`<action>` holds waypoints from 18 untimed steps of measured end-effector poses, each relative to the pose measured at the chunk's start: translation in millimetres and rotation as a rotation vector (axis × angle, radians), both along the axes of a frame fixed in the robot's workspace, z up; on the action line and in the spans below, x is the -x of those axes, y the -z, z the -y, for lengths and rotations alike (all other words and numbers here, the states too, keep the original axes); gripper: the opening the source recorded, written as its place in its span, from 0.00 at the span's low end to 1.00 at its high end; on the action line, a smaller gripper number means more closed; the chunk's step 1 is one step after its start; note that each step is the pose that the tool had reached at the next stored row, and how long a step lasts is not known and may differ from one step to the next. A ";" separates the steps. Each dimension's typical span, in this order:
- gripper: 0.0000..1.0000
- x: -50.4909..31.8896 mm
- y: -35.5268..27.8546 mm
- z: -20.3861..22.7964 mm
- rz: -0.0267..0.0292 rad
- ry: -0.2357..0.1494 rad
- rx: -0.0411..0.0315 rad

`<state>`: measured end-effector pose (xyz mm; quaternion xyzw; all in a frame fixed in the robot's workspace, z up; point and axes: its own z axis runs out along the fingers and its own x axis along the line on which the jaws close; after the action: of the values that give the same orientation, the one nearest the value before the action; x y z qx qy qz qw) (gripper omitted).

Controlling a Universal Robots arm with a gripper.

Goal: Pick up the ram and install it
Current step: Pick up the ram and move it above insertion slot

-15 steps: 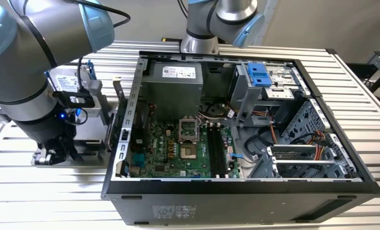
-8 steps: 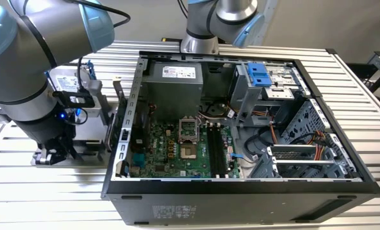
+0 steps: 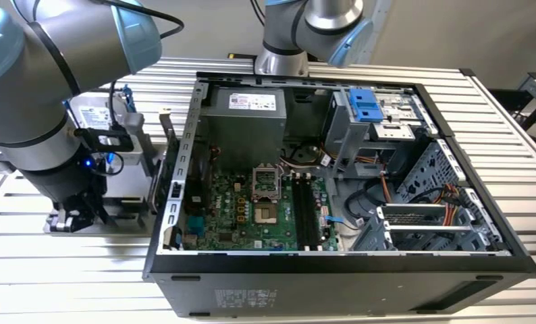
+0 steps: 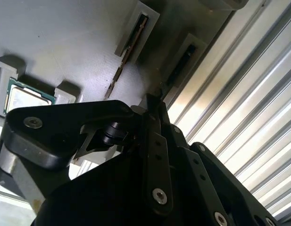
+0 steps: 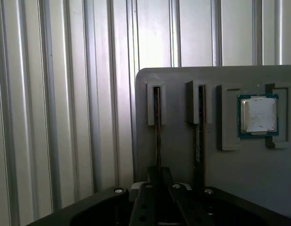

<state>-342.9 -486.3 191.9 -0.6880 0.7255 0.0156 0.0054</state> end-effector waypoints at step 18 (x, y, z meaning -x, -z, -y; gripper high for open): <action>0.00 0.1 -53.4 0.0 0.0001 -0.010 -0.0041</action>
<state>-343.0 -486.2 245.3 -0.6916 0.7221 0.0171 0.0068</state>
